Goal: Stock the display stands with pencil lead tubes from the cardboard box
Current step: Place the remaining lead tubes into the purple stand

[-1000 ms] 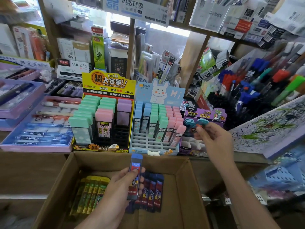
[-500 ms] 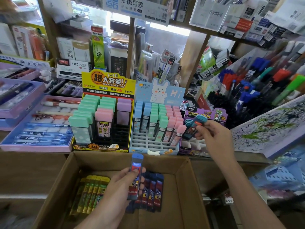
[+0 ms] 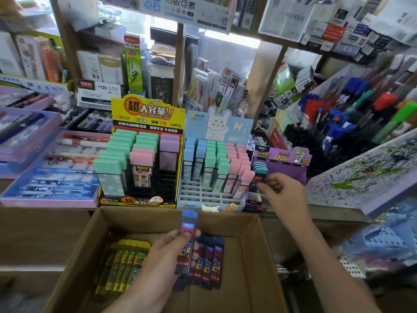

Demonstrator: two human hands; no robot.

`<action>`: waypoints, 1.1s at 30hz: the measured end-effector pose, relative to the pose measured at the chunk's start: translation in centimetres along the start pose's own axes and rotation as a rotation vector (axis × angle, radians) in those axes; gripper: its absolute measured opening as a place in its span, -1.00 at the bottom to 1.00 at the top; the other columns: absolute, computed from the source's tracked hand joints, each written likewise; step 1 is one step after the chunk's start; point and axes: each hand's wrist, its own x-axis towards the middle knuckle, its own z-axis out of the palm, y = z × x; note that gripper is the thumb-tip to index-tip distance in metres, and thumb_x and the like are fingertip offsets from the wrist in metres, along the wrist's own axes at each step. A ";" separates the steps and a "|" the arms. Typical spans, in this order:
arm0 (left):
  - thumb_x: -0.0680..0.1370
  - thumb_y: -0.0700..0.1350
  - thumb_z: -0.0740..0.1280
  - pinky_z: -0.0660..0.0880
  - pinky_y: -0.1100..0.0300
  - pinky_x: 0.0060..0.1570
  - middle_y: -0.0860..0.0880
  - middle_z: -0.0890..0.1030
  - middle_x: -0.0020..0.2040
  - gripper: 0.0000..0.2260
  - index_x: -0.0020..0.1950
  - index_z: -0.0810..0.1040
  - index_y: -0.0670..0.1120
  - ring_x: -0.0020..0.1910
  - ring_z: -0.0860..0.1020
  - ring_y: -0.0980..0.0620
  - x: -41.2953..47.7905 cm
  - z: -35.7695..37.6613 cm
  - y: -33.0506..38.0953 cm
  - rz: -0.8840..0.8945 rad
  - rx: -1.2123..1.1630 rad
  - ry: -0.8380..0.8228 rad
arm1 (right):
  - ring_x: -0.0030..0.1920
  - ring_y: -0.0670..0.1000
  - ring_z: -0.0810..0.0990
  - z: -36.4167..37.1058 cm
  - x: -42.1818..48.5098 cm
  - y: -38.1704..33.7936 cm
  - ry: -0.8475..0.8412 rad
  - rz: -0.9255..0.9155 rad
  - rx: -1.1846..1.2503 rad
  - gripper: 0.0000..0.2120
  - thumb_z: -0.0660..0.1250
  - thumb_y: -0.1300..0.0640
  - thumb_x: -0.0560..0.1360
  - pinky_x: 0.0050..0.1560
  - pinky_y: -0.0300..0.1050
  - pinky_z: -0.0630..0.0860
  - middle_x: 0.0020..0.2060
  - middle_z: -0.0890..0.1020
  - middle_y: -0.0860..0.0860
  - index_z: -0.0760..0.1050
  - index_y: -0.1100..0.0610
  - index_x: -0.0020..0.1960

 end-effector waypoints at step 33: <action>0.61 -0.26 0.38 0.66 0.15 -0.08 -0.21 0.72 -0.10 -0.85 -0.06 0.74 -0.12 -0.15 0.69 0.01 -0.8 0.4 -0.2 0.131 0.284 -0.138 | -0.26 0.02 0.63 1.8 -9.4 -4.8 -0.365 0.275 0.697 -0.95 0.47 0.21 0.53 -0.32 -0.22 0.56 -0.21 0.71 0.17 0.69 0.09 -0.04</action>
